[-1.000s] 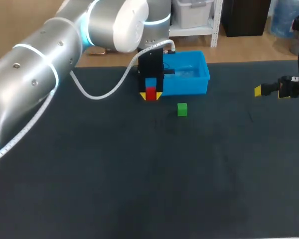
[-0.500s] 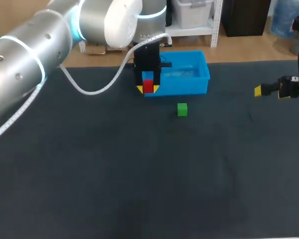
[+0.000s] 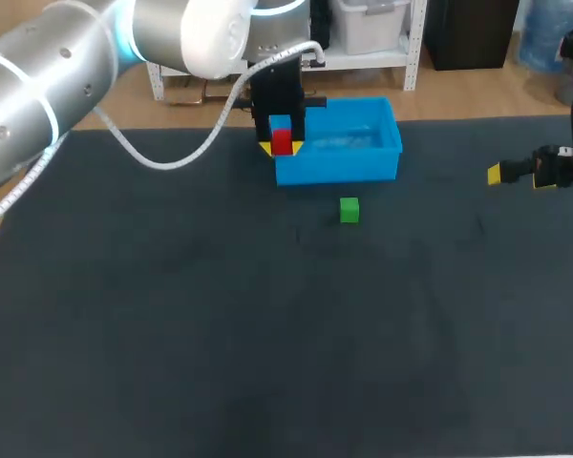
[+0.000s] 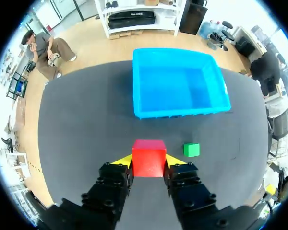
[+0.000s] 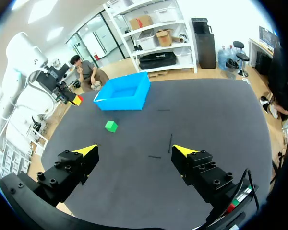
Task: Use the left arm to pick the red cube and place it into the blue plastic box first, then use the right arm to grasp the green cube and put it into the same blue plastic box after the first action is fully finished.
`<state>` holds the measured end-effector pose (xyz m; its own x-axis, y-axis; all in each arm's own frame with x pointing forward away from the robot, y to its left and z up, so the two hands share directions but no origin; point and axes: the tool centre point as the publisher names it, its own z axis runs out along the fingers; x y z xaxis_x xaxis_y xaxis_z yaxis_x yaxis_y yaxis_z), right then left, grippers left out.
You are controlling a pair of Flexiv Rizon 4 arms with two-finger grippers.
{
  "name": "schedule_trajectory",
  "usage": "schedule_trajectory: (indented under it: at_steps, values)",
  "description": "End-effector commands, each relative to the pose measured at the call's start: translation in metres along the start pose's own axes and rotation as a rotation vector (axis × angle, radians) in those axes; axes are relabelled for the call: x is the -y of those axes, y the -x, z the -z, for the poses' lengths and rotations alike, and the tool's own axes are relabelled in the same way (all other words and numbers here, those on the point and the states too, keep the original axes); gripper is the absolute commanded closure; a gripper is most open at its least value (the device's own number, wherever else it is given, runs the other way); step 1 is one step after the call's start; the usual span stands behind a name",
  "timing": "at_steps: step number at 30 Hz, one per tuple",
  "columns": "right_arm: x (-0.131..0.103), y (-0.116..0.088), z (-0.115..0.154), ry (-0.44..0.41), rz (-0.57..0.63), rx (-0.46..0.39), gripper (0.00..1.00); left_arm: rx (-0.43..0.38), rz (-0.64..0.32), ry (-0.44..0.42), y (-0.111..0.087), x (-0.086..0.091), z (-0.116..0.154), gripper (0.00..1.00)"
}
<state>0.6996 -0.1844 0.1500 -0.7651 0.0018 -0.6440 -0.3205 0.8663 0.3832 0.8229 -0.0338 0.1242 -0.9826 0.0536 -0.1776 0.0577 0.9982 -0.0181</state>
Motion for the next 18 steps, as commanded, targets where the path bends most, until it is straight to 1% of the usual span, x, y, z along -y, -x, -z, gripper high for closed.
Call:
schedule_trajectory:
  at_steps: [1,8,18]
  values:
    - [0.0,0.0,0.0,0.0,0.0,-0.001,0.0,0.031,-0.007,-0.012,-0.003,-0.002,0.01,1.0]
    - [0.0,0.0,0.0,0.0,0.0,-0.001,0.0,0.051,-0.031,-0.025,0.005,0.002,0.019,1.0]
    - [0.0,0.0,0.0,0.0,0.0,-0.001,0.0,0.086,-0.064,-0.024,0.021,0.006,0.027,1.0]
